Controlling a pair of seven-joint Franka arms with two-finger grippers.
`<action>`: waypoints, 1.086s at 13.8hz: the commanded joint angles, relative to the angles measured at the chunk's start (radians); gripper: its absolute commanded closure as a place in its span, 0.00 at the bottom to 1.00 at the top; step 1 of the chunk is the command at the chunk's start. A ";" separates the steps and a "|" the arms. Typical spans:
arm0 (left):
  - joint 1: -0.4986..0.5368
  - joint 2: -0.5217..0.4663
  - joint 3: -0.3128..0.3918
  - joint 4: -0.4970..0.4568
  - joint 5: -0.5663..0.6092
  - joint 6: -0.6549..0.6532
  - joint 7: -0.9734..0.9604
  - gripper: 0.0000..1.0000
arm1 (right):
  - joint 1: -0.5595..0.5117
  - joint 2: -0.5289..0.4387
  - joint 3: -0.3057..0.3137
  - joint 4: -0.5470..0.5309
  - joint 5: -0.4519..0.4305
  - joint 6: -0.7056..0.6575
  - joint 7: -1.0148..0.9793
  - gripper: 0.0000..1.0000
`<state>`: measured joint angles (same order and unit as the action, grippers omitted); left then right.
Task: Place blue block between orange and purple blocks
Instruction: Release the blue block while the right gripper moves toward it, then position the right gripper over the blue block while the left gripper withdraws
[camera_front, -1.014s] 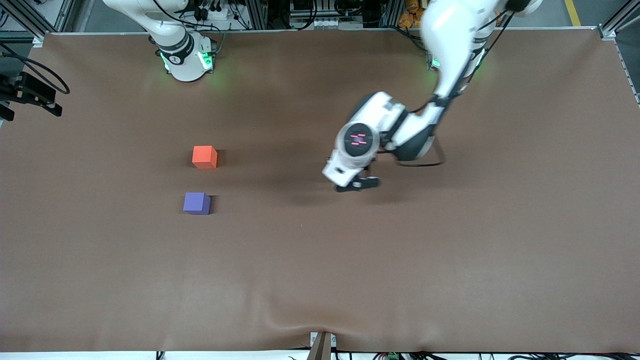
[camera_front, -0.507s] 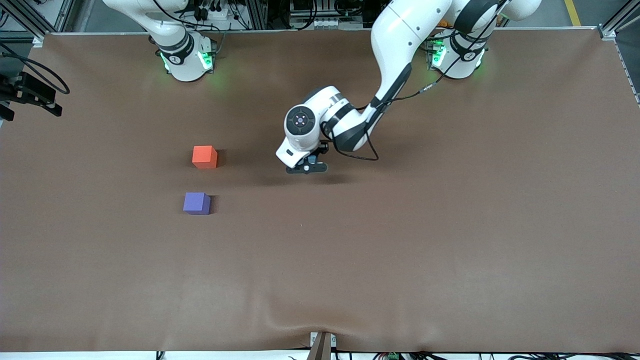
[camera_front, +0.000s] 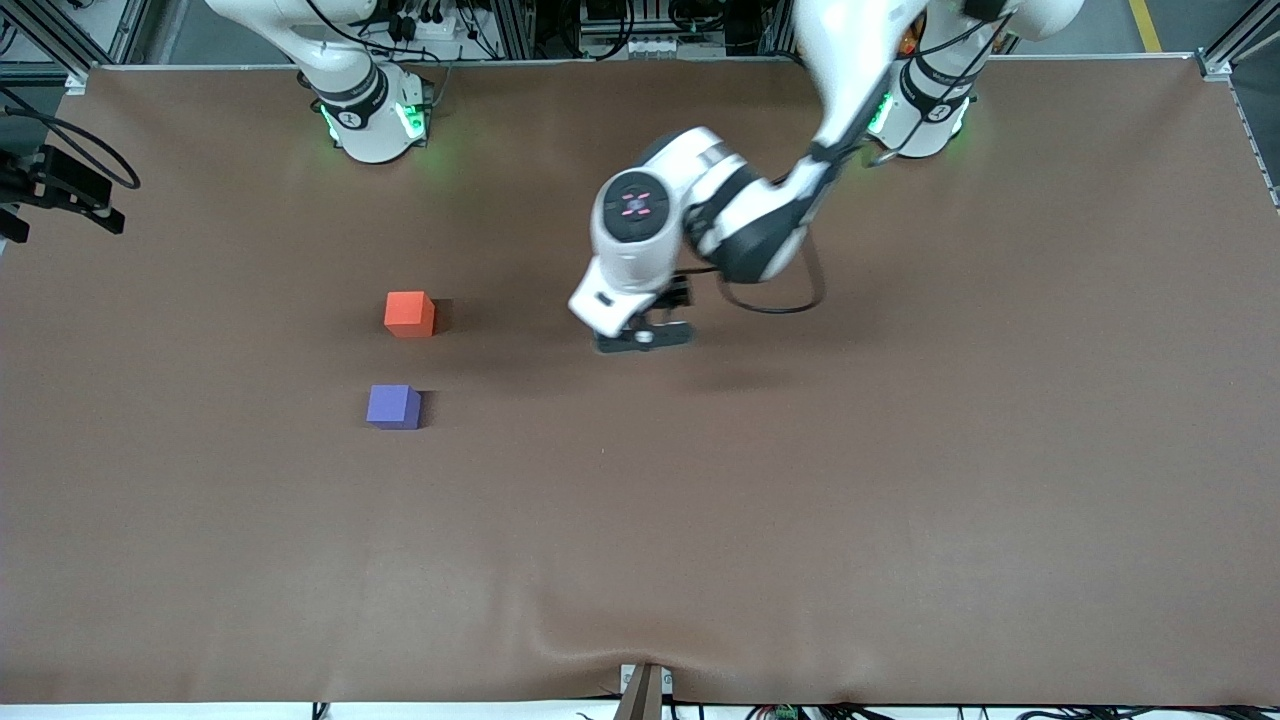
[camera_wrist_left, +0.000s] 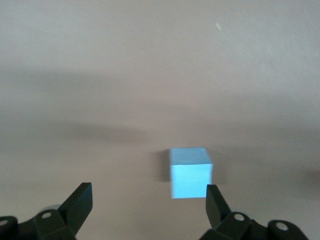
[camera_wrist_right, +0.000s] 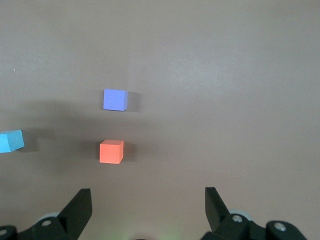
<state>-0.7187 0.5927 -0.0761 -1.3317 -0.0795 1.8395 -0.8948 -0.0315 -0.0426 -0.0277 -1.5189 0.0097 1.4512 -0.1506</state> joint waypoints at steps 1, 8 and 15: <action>0.099 -0.111 -0.004 -0.061 0.015 -0.124 0.081 0.00 | -0.015 0.099 0.009 0.008 0.001 0.002 -0.007 0.00; 0.416 -0.336 -0.011 -0.286 0.138 -0.177 0.550 0.00 | 0.112 0.142 0.015 -0.018 0.143 -0.066 0.054 0.00; 0.659 -0.467 -0.001 -0.354 0.123 -0.180 0.980 0.00 | 0.335 0.219 0.014 -0.029 0.190 0.018 0.293 0.00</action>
<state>-0.0934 0.2128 -0.0742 -1.6063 0.0436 1.6559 -0.0132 0.2535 0.1415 -0.0029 -1.5456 0.1863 1.4397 0.1138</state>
